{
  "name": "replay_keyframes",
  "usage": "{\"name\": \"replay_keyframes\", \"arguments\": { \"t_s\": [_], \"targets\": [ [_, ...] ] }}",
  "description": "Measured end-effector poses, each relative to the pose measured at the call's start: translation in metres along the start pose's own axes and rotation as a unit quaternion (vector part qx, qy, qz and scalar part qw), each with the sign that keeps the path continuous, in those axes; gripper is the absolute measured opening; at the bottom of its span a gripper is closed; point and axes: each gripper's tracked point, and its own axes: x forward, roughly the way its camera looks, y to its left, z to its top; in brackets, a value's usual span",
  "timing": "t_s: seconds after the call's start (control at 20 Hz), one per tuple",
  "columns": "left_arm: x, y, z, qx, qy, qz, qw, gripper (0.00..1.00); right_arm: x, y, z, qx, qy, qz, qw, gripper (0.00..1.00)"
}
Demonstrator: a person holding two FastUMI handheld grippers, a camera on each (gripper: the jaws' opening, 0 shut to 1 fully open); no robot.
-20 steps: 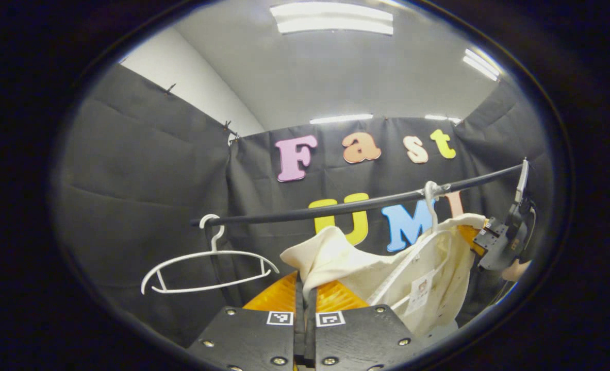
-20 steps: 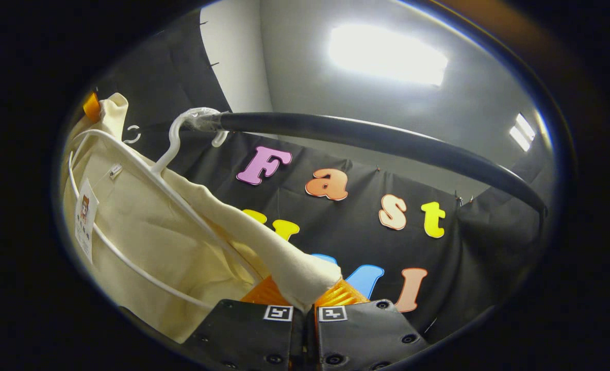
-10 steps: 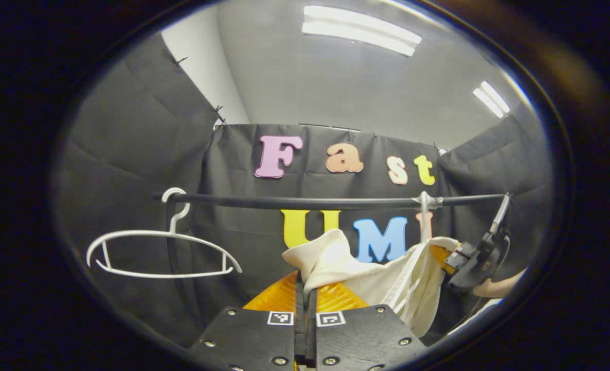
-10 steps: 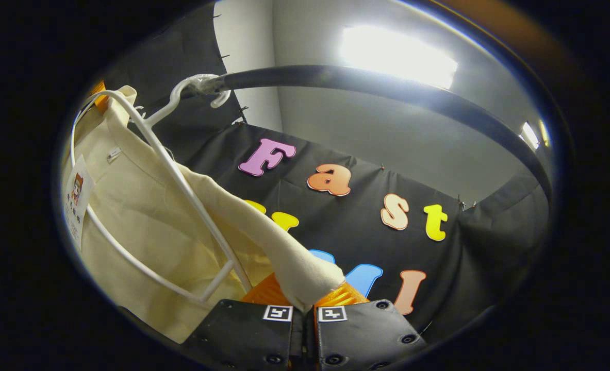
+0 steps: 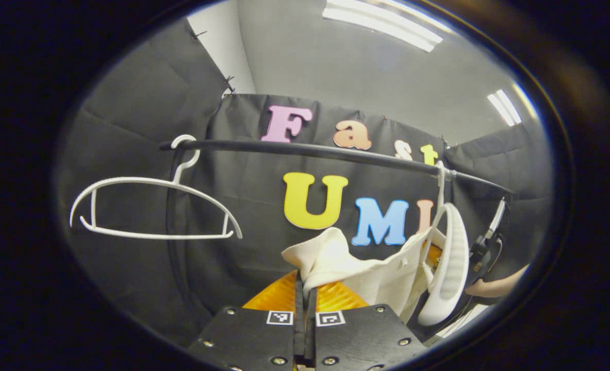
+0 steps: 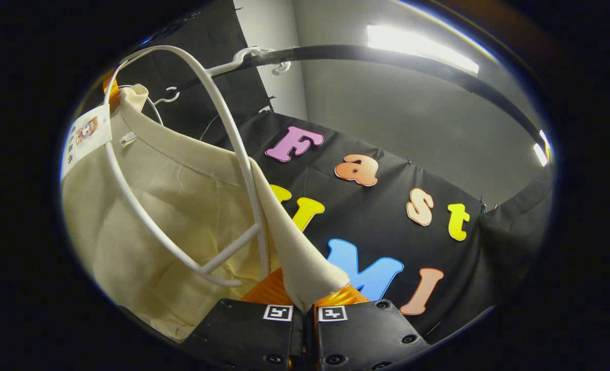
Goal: Grasp the clothes on the hanger with both hands and then place them into the laundry hamper below.
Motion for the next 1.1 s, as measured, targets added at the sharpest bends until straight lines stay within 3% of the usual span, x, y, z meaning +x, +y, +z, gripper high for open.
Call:
{"name": "replay_keyframes", "arguments": {
  "t_s": [0.45,0.75,0.9,1.1],
  "targets": [
    [-0.011,-0.013,-0.07,-0.058,0.033,0.032,0.997,0.01,-0.025,0.023,-0.028,0.044,0.035,0.02,0.998,0.04],
    [-0.001,-0.032,-0.095,-0.054,0.051,0.054,0.996,0.01,-0.042,0.013,-0.058,0.011,0.06,0.029,0.998,0.04],
    [-0.001,-0.047,-0.118,-0.087,0.069,0.066,0.992,0.0,-0.059,0.005,-0.085,0.019,0.092,0.031,0.995,0.04],
    [-0.036,-0.066,-0.13,-0.065,0.074,0.092,0.991,0.01,-0.093,0.0,-0.089,0.029,0.099,0.048,0.994,0.04]
  ]
}}
